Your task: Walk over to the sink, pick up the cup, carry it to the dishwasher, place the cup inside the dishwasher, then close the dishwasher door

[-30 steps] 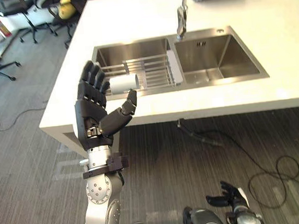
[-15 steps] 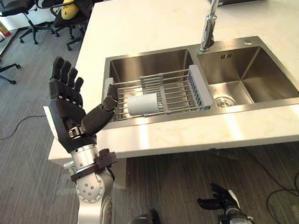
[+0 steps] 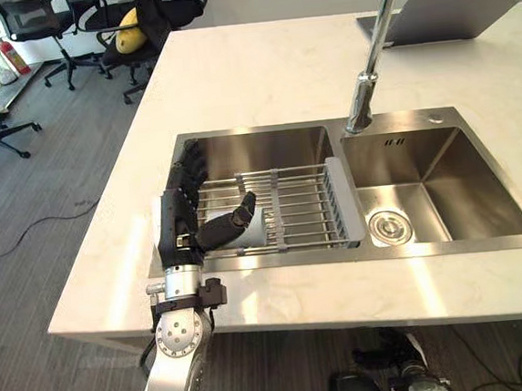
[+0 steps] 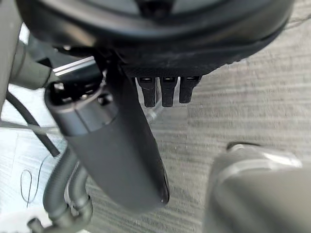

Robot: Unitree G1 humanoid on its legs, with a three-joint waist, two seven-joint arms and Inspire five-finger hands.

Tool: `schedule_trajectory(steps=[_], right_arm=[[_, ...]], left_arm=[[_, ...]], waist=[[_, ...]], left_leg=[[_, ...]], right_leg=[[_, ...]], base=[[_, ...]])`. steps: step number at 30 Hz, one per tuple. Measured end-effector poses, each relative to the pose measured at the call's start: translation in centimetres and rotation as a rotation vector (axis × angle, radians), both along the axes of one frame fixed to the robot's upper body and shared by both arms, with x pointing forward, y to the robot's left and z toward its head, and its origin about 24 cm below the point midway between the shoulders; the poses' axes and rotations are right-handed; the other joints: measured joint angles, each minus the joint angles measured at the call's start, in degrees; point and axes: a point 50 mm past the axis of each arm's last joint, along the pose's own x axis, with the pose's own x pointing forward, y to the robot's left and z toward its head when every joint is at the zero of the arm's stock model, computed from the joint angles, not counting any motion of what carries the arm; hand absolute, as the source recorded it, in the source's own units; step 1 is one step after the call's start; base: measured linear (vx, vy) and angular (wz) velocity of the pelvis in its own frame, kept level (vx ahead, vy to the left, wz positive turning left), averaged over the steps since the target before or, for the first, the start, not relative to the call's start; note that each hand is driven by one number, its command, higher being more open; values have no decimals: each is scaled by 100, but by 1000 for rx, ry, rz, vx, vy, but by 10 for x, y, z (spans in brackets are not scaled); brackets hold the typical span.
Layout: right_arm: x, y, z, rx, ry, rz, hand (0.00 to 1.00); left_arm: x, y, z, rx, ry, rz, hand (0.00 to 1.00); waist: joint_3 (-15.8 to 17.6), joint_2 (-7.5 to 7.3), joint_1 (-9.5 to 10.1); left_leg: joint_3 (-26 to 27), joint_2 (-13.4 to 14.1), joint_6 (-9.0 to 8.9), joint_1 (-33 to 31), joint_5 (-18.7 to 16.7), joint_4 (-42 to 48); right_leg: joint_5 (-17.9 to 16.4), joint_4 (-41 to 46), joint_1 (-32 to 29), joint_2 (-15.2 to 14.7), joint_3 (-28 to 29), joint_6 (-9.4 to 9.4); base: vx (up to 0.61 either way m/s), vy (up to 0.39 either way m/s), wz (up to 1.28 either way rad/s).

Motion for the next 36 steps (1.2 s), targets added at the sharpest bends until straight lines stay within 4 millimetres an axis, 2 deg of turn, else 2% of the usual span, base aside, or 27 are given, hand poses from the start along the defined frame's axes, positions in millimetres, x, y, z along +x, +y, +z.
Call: schedule_trajectory(steps=[5,11,14,16,20,22,24,29,33,36], right_arm=[[-6,-1,-1,13,11,-12,90],[-14,8,-6,61,33,1,90],[-19,8,-7,61,44,-1,90],[-21,6,-7,60,51,-2,90],[-28,4,-9,66,70,-10,90],[-37,1,-10,65,89,-24,90],[-41,0,-11,62,101,-25,90],[-40,-1,-11,56,101,-16,90],[-35,-1,-9,55,89,-14,90],[-34,-1,-9,55,86,-14,90]], left_arm=[[4,3,8,136,-42,-25,90],[9,11,9,313,-54,-31,90],[12,21,12,424,-61,-15,90],[13,32,15,505,-66,1,90],[19,56,11,627,-5,30,90],[21,69,7,685,37,46,90],[22,73,8,719,49,38,90],[22,73,6,770,59,16,90],[28,79,-6,796,121,24,90],[33,82,-12,801,161,45,90]], waist=[[-51,-15,1],[-191,-68,6],[-235,-74,0],[-247,-67,7],[-275,-84,-3],[-289,-106,1],[-281,-107,3],[-271,-79,-48],[-265,-73,-165],[-261,-74,-166]], left_leg=[[-43,-25,-65,23,100,-223],[-71,-114,-18,-15,427,-375],[-116,-121,20,17,586,-492],[-130,-86,29,65,672,-693],[-120,-32,-22,196,710,-951],[-88,-58,-1,177,654,-973],[-102,-111,-1,176,653,-994],[-200,-133,-41,246,681,-1117],[-340,-92,-48,286,840,-1252],[-347,-99,-43,309,851,-1306]], right_leg=[[78,-139,-13,24,-28,-12],[541,-820,221,0,-61,8],[786,-1183,371,30,-87,0],[967,-1486,442,93,-96,-79],[1401,-2136,746,211,-100,-37],[1749,-2698,999,205,-92,-29],[1879,-2965,1092,181,-71,-34],[1912,-2966,1099,204,-89,-11],[1922,-2951,1103,256,-200,-18],[1906,-2938,1099,257,-227,-14]], base=[[9,-29,3],[-51,31,3],[-126,-1,2],[-151,-9,-1],[-143,14,-6],[-129,36,-7],[-67,24,-4],[9,-2,0],[91,-17,11],[78,-5,4]])
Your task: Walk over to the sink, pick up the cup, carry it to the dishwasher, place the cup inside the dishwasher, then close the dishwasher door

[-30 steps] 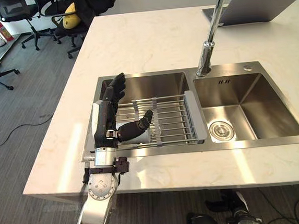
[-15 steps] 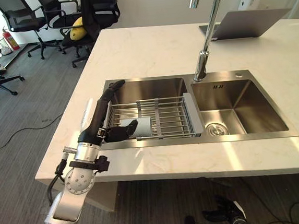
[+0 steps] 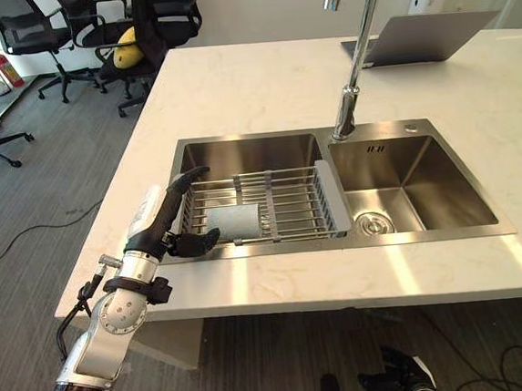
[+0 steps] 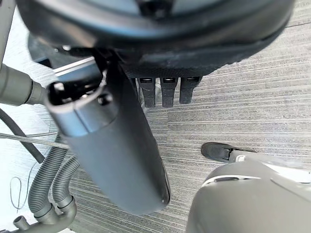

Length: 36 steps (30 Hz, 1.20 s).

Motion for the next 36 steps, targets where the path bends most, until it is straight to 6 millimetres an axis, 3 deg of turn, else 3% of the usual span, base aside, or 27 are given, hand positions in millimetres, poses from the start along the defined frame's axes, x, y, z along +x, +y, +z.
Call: schedule_trajectory(steps=[11,15,24,31,36], right_arm=[[8,4,1,11,-19,2,90],[5,6,0,14,-13,0,90],[3,8,-1,19,-5,-3,90],[9,8,0,21,-17,1,90],[10,8,0,22,-21,5,90]], left_arm=[[11,-11,-3,76,2,-19,90],[15,-14,-7,96,19,-31,90],[29,-31,7,169,-13,-121,90],[35,-40,4,294,25,-200,90],[46,-34,11,346,31,-196,90]], waist=[[103,-9,-24],[131,6,-128],[165,54,-215],[186,64,-302],[301,106,-328]], left_leg=[[-8,-44,-4,27,-3,-37],[12,-10,-40,24,-11,-76],[132,55,-31,82,-2,-155],[138,54,-36,85,-4,-154],[153,67,-54,93,-7,-159]], right_leg=[[5,-31,22,-39,-4,8],[-9,-31,-12,-8,15,1],[-38,-8,-55,73,104,-19],[-38,-30,-56,71,111,-19],[-37,-30,-60,85,124,-19]], base=[[-24,-6,0],[-13,-19,-3],[28,-10,-7],[-14,-4,0],[-21,-8,-1]])
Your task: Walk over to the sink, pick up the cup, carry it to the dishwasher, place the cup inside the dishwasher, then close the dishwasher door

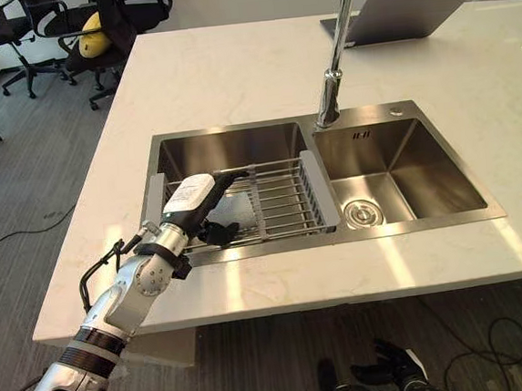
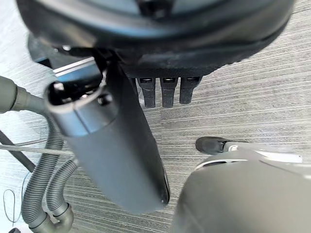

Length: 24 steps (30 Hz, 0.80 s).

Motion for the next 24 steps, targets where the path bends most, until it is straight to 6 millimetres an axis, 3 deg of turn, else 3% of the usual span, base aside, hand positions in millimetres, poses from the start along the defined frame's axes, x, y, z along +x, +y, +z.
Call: schedule_trajectory(steps=[7,18,19,24], right_arm=[[1,1,0,11,-1,8,90],[1,2,0,25,9,16,90],[1,2,-1,28,10,17,90],[2,3,0,32,8,20,90]], left_arm=[[7,19,-6,62,50,72,90],[11,46,-22,89,136,213,90],[11,50,-21,83,139,238,30],[15,50,-16,67,119,251,30]], waist=[[28,25,-112],[56,5,-118],[66,-2,-119],[142,-45,-113]], left_leg=[[34,-3,4,-1,3,-13],[39,5,-19,-1,-12,-4],[40,6,-16,-1,-10,-4],[41,9,-16,-1,-10,-4]], right_leg=[[0,2,-25,1,27,0],[0,0,-25,7,34,0],[0,0,-25,8,34,0],[0,-1,-25,12,34,1]], base=[[1,-3,-2],[-6,-2,0],[0,0,0],[0,0,0]])
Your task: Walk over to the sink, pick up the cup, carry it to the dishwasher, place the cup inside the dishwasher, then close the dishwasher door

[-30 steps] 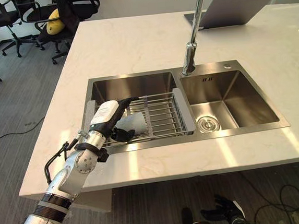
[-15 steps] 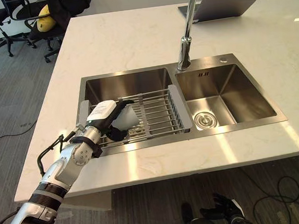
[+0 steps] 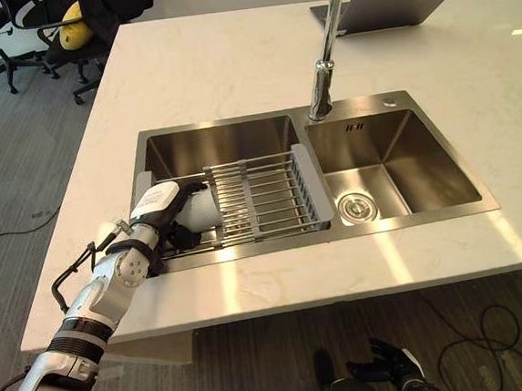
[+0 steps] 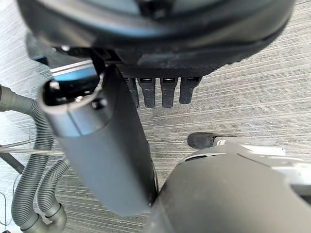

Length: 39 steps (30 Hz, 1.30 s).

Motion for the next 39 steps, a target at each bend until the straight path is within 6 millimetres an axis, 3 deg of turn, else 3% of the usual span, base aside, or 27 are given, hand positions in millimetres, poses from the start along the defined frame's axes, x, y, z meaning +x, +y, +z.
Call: schedule_trajectory(steps=[14,22,28,29,35,39], right_arm=[[1,1,0,4,-3,0,90],[6,4,1,-2,-16,-7,90],[8,3,2,-13,-23,-15,90],[8,4,2,-19,-30,-19,90],[7,3,4,-25,-43,-28,90],[8,2,6,-32,-57,-46,90]], left_arm=[[3,-3,4,-126,-31,34,30],[-26,-74,23,-455,-194,-172,30],[-44,-105,33,-645,-266,-245,30],[-52,-112,38,-741,-294,-252,30],[-67,-122,53,-982,-377,-268,30],[-75,-110,52,-1176,-399,-203,30]], waist=[[21,-4,16],[26,-12,104],[25,-12,169],[25,-12,174],[18,-11,269],[-7,-12,307]], left_leg=[[45,11,-2,0,-2,-13],[52,5,9,0,-2,-43],[45,7,38,-80,-33,84],[52,10,42,-97,-45,111],[116,13,60,-107,-86,169],[136,10,68,-109,-114,192]], right_leg=[[0,0,-26,17,39,0],[-2,4,-39,16,45,0],[-1,31,-39,13,79,-4],[-2,32,-39,15,89,-4],[-2,35,-40,21,129,-4],[-6,36,-40,22,147,1]], base=[[0,0,0],[0,0,0],[0,0,0],[-31,-9,-2],[-15,-3,-4],[-5,0,-2]])
